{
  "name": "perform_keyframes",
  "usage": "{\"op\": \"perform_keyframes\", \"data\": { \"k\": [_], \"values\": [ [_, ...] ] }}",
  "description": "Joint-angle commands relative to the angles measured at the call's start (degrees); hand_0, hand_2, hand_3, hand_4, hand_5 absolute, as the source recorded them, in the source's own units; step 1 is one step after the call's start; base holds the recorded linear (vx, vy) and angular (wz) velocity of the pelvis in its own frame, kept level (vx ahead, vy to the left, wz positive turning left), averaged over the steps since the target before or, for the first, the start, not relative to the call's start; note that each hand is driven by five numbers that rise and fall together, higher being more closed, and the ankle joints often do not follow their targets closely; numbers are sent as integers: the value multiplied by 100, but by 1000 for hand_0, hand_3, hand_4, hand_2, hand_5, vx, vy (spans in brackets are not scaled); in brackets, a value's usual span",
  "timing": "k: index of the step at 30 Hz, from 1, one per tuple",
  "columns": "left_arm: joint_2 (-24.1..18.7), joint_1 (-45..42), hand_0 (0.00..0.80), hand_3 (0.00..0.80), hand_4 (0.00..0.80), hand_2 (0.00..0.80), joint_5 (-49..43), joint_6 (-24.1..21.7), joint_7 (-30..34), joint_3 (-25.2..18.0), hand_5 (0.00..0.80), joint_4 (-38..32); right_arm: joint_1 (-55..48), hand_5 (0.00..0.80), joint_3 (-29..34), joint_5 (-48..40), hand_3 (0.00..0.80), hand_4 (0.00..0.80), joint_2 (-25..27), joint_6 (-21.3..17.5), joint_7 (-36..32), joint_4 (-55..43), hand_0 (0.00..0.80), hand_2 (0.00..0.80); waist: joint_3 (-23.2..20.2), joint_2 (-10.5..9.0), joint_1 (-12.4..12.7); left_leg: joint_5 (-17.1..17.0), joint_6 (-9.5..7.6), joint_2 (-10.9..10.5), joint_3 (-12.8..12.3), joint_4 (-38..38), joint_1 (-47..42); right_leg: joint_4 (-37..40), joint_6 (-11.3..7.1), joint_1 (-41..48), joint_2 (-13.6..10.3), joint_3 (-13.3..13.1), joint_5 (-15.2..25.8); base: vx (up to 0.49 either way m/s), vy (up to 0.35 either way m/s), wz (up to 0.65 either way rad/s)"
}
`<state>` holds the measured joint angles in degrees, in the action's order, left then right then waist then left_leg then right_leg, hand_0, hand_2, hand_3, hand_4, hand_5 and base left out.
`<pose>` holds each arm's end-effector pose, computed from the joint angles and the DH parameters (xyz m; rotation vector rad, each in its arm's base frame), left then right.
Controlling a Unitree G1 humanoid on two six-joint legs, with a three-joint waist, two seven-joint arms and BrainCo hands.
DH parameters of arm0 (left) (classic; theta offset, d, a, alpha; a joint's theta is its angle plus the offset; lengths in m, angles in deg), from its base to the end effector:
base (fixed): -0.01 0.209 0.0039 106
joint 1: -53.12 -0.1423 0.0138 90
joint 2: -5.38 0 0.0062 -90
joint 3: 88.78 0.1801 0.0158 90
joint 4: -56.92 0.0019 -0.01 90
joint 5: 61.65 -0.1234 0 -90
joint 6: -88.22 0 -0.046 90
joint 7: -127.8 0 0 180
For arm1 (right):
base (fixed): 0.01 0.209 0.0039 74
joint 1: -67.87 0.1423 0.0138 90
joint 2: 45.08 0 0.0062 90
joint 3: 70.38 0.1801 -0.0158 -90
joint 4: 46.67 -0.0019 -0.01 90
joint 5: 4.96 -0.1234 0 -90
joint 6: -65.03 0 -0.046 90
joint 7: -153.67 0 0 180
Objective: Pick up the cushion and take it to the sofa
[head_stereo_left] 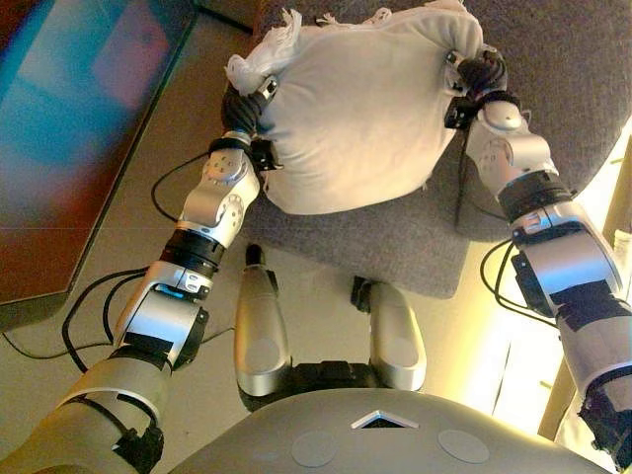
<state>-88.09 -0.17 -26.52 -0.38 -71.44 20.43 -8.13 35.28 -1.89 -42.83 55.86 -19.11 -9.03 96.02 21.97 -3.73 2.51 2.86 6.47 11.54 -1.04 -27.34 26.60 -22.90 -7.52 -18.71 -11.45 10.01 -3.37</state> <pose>0.2949 0.1427 0.1154 -0.1081 -0.0208 0.0189 0.3418 -0.1904 0.1619 -0.0501 0.0825 -0.2300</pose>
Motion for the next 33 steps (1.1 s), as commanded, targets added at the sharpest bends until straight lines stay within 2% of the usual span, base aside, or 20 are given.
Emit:
{"op": "perform_keyframes", "data": {
  "k": [1,2,3,7,15,18,23,25,28,33],
  "values": [
    [75,-36,800,800,800,800,110,-359,39,374,800,-480,851,646,-32,68,646,646,436,-181,11,75,646,646,-216,-65,304,23,648,417,335,-12,-288,333,-438,339,-329,-246,213,27,-2,21],
    [78,-39,725,725,725,725,117,-335,92,383,725,-501,881,0,-46,32,0,0,442,-156,31,101,0,0,-220,-68,316,-1,651,416,340,26,-306,361,-436,371,-324,-234,212,42,9,20],
    [77,-42,0,0,0,0,167,-346,179,413,0,-521,908,0,-64,43,0,0,455,-197,48,165,0,0,-232,-70,329,-28,649,416,342,73,-335,389,-432,403,-318,-225,209,49,15,22],
    [54,-120,0,0,0,0,283,-457,88,449,0,-637,868,0,-71,-55,0,0,477,-229,73,198,0,0,-278,-71,362,-65,652,381,357,173,-457,468,-426,532,-315,-222,192,54,30,10],
    [32,-437,0,0,0,0,518,-594,-122,171,0,-718,489,0,124,-127,0,0,560,-96,276,-14,0,0,-506,-57,367,-16,653,373,239,300,-867,623,-469,931,-374,-193,136,73,29,2],
    [-57,-797,0,0,0,0,509,-703,347,-2,0,-843,79,0,341,-129,0,0,752,-21,235,-153,0,0,-733,-30,356,-82,630,382,79,617,-1243,917,-509,1258,-383,-133,170,139,34,1],
    [-284,-1388,0,0,0,0,647,-664,470,-391,0,-1115,-447,0,719,-379,0,0,996,-33,430,-398,0,0,-963,-5,407,-193,619,355,-112,1054,-1652,1338,-567,1660,-366,-24,265,95,18,-1],
    [-339,-1569,0,0,0,0,817,-589,534,-577,0,-1102,-635,0,1005,-621,0,0,1137,-104,448,-339,0,0,-1082,2,399,-221,612,364,-231,1204,-1812,1493,-583,1815,-369,58,289,84,52,-4],
    [-367,-1800,0,0,0,0,666,-613,752,-650,0,-1108,-971,0,1402,-873,0,0,1221,-432,578,-432,0,0,-1252,24,371,-267,587,359,-352,1363,-1957,1635,-606,1952,-391,132,337,71,76,8],
    [-463,-2360,0,0,0,0,722,-793,1041,-944,0,-1330,-2130,0,1849,-616,0,0,1075,-800,731,-1001,0,0,-1457,93,296,-341,484,278,-545,1742,-2272,1831,-621,2084,-415,184,441,47,92,14]
  ]
}}
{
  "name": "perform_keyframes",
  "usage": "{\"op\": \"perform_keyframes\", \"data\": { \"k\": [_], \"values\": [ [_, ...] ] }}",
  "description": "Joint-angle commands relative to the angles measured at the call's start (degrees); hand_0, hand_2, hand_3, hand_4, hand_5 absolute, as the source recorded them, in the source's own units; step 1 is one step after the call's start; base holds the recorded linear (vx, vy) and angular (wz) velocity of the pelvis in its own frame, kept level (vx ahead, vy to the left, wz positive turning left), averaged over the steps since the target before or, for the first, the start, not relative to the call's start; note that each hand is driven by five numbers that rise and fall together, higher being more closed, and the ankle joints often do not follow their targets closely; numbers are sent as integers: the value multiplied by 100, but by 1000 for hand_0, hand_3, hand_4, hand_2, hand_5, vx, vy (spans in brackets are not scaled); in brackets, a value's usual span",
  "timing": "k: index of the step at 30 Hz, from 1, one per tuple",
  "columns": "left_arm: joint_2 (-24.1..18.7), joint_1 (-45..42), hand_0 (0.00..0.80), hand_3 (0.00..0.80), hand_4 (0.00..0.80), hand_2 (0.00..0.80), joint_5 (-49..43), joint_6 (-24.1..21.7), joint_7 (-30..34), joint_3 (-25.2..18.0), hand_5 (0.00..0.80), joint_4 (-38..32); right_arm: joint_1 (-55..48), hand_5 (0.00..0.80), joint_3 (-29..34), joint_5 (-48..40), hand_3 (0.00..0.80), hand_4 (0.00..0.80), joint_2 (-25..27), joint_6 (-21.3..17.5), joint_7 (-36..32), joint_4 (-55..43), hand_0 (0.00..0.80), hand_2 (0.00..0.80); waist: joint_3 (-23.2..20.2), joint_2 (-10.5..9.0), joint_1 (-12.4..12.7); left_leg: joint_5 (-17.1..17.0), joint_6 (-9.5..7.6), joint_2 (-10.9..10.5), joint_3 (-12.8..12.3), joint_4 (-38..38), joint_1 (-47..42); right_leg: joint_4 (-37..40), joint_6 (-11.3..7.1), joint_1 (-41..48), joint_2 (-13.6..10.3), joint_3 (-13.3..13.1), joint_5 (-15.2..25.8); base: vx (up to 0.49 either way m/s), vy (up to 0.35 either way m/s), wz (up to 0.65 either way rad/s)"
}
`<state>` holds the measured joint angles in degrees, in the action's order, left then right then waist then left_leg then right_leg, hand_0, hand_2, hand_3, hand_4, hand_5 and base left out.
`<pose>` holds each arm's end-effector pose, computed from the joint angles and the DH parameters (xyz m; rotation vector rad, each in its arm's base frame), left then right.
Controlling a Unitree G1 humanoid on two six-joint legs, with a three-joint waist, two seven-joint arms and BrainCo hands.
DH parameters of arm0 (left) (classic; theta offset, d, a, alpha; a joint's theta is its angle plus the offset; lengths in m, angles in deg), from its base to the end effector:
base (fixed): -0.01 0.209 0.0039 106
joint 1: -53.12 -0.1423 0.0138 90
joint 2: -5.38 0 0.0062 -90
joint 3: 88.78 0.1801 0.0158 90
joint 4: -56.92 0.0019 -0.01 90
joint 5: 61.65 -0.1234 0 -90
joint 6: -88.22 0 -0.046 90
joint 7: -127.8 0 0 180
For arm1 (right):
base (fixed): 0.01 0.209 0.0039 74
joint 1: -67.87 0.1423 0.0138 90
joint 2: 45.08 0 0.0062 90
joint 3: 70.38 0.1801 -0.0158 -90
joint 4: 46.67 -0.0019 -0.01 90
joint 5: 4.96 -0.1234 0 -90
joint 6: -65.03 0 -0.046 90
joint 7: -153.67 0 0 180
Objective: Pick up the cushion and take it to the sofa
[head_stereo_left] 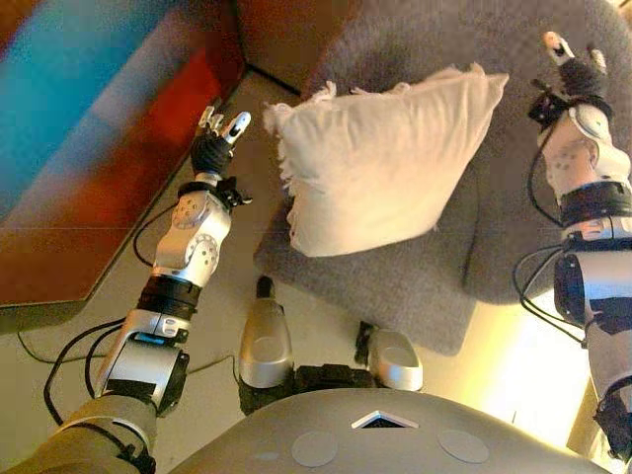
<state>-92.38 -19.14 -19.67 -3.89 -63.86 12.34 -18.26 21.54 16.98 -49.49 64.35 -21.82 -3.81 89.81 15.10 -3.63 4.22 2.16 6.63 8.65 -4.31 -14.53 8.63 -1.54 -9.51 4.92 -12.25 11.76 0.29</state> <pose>0.2454 0.1932 0.0751 -0.2694 0.0300 0.0590 0.3053 -0.2744 0.1456 0.2287 0.0440 -0.5926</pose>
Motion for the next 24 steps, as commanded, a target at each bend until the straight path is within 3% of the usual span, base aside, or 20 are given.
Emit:
{"op": "perform_keyframes", "data": {
  "k": [1,6,13,18,21,24],
  "values": [
    [-50,-573,0,0,0,0,59,-453,342,-238,0,-354,-971,0,48,10,0,0,157,-624,227,-524,0,0,-798,85,107,-264,451,541,-239,496,-521,-268,-415,-262,-333,3,91,41,80,-7],
    [60,-1303,0,0,0,0,198,-590,802,-818,0,-588,-2469,0,640,137,0,0,-472,-1069,-509,-1364,0,0,-905,110,-38,-161,359,430,-335,562,-693,-117,-384,-224,-306,-70,164,1,94,-12],
    [419,-2435,0,0,0,0,514,-564,1623,-1394,0,-864,-4049,0,706,-122,0,0,-1545,-1200,-2108,-2603,0,0,-994,73,-274,-72,202,261,-573,753,-967,175,-369,-279,-243,-147,425,-62,68,-16],
    [604,-2721,0,0,0,0,597,-698,2120,-1239,0,-791,-4527,0,475,-1375,0,0,-2259,-1094,-3317,-2987,0,0,-984,77,-424,-116,111,100,-721,1028,-1045,332,-386,-434,-179,-104,623,-145,39,-12],
    [622,-2812,0,0,0,0,263,-914,2143,-974,0,-734,-4676,0,234,-1491,0,0,-2517,-1133,-3398,-3091,0,0,-943,90,-460,-141,70,3,-742,1148,-1026,368,-393,-534,-146,-62,689,-146,19,-4],
    [669,-2944,0,0,0,0,641,-729,2121,-893,0,-801,-4882,0,-15,-1423,0,0,-2575,-965,-3399,-3278,0,0,-914,94,-501,-107,2,-49,-765,1114,-992,286,-390,-643,-144,-136,669,-109,26,-3]
  ]
}}
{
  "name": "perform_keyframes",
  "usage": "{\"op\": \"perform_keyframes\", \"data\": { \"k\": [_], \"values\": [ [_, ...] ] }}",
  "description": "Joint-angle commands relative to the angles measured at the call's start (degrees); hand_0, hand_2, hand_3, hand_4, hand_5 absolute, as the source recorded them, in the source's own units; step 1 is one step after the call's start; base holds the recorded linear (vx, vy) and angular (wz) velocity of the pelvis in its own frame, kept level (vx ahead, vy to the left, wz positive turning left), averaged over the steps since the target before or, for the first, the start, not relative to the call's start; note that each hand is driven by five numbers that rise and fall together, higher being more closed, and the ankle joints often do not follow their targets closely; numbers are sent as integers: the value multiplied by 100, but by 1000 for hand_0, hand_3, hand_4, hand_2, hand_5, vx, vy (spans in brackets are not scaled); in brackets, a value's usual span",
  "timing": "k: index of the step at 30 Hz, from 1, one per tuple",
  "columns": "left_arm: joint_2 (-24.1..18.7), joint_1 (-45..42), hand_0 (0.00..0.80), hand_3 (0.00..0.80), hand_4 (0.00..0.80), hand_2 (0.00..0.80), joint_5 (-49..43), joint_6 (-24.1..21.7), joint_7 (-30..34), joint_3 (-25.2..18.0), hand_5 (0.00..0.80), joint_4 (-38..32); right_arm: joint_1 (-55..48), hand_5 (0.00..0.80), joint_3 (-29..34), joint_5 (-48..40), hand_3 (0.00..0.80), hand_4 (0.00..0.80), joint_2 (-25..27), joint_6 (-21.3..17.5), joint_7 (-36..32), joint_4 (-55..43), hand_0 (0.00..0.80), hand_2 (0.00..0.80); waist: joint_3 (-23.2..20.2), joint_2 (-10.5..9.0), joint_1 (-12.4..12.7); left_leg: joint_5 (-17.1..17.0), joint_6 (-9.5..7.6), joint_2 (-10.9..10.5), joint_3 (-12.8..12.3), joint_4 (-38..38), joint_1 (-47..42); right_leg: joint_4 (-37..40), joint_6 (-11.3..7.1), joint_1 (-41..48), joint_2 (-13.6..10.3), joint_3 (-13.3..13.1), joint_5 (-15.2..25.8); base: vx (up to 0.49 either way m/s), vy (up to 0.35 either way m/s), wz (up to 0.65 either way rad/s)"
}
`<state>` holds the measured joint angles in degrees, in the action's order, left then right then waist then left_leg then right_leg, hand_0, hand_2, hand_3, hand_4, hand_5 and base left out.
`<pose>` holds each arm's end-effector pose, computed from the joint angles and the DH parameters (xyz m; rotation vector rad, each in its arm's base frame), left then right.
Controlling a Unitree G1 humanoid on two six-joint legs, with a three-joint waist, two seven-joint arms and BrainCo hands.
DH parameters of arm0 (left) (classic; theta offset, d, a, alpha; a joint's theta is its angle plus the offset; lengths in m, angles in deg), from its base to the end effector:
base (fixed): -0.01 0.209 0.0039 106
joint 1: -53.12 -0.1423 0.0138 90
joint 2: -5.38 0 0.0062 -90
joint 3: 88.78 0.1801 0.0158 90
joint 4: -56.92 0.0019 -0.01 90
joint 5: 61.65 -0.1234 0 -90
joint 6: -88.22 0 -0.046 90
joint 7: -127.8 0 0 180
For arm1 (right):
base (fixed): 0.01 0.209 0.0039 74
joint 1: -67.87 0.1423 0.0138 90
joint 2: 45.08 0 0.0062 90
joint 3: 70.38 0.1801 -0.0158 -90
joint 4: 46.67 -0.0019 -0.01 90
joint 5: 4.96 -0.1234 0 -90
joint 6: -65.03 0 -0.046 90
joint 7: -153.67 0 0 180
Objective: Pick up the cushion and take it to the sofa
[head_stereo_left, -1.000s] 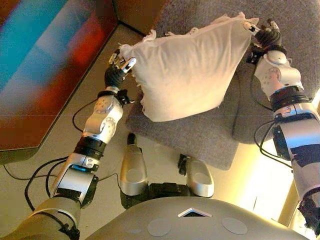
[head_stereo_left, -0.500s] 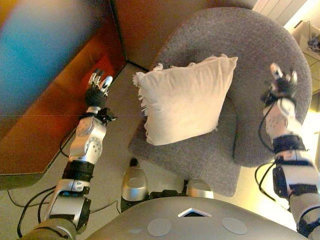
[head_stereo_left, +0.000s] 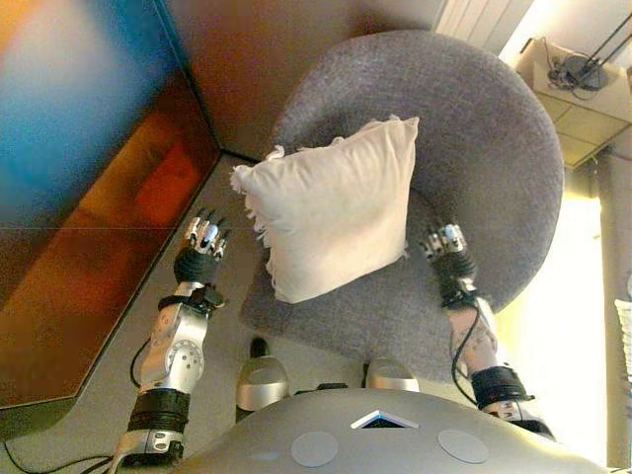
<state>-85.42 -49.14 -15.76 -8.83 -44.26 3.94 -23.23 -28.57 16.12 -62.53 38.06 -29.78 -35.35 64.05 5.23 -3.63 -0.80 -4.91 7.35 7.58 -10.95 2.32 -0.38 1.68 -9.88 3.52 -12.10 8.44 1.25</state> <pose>0.1326 0.2153 -0.0019 -0.5044 0.2048 0.0537 0.1450 -0.1856 -0.0260 0.8344 0.2896 -0.1131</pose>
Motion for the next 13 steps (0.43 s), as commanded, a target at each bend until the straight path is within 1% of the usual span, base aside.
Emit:
{"op": "perform_keyframes", "data": {
  "k": [1,3,5,7,13],
  "values": [
    [-21,38,0,0,0,0,288,-253,174,-38,0,-298,88,0,2,-32,0,0,79,-162,-309,-677,0,0,78,91,-6,618,-82,51,-109,-601,-70,-55,-349,-526,-167,187,566,-87,24,-1],
    [-33,35,0,0,0,0,305,-416,140,106,0,-260,75,0,-212,151,0,0,157,-259,-359,-574,0,0,95,88,-10,641,-103,28,-124,-640,-48,-44,-347,-534,-186,189,578,-65,16,-1],
    [-58,102,0,0,0,0,347,-443,135,173,0,-214,135,0,-304,-27,0,0,171,-249,-323,-499,0,0,85,89,1,638,-107,6,-130,-609,-59,-1,-351,-514,-188,214,590,-41,5,-1],
    [-84,153,0,0,0,0,336,-496,149,237,0,-182,201,0,-352,-9,0,0,180,-306,-260,-432,0,0,84,92,19,632,-112,-8,-127,-563,-82,29,-350,-490,-189,252,596,-36,2,-1],
    [-123,138,0,0,0,0,348,-504,11,279,0,-309,179,0,-415,69,0,0,188,-339,-156,-516,0,0,80,94,28,647,-125,-30,-142,-542,-98,16,-368,-485,-211,287,593,-22,2,-1]
  ]
}}
